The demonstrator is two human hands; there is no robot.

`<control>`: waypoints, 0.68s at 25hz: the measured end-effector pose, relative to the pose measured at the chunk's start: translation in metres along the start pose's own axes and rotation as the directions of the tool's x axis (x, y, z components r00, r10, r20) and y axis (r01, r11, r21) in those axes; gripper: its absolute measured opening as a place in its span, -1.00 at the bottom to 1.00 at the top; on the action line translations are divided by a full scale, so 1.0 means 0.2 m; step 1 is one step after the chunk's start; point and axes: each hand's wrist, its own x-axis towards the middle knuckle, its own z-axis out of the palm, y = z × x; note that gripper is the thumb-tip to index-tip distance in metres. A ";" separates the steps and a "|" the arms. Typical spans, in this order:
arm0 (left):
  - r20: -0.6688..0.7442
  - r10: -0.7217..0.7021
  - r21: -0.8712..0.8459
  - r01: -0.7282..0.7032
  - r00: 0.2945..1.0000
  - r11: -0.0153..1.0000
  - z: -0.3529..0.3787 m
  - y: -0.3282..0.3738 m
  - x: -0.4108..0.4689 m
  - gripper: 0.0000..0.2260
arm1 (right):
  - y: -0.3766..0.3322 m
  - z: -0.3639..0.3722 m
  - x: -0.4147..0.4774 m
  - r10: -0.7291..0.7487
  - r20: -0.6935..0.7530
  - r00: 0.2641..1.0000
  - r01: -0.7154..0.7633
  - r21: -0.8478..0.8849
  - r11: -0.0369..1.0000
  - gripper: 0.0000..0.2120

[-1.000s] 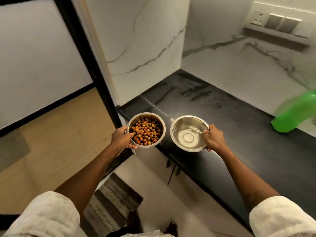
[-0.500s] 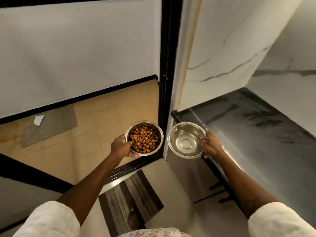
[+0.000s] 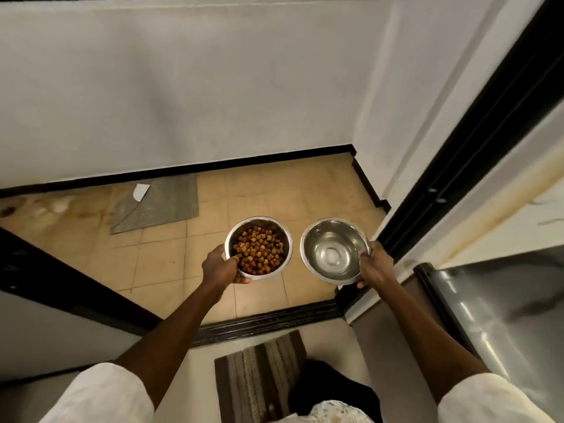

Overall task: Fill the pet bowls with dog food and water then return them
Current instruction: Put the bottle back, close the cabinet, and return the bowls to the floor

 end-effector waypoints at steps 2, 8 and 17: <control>-0.039 -0.022 -0.028 0.021 0.999 0.999 -0.03 0.04 0.19 -0.62 | -0.15 0.12 0.18 -0.017 0.035 0.999 0.016 0.011 1.000 -0.83; -0.128 -0.075 -0.059 0.068 0.989 0.996 -0.08 0.23 0.78 -0.65 | -0.54 0.42 0.80 -0.032 0.091 0.995 0.029 0.036 0.999 -0.81; -0.221 -0.225 -0.163 0.191 0.949 0.968 -0.10 0.57 1.65 -0.60 | -1.16 0.73 1.66 -0.013 0.203 0.979 0.004 0.046 0.999 -0.78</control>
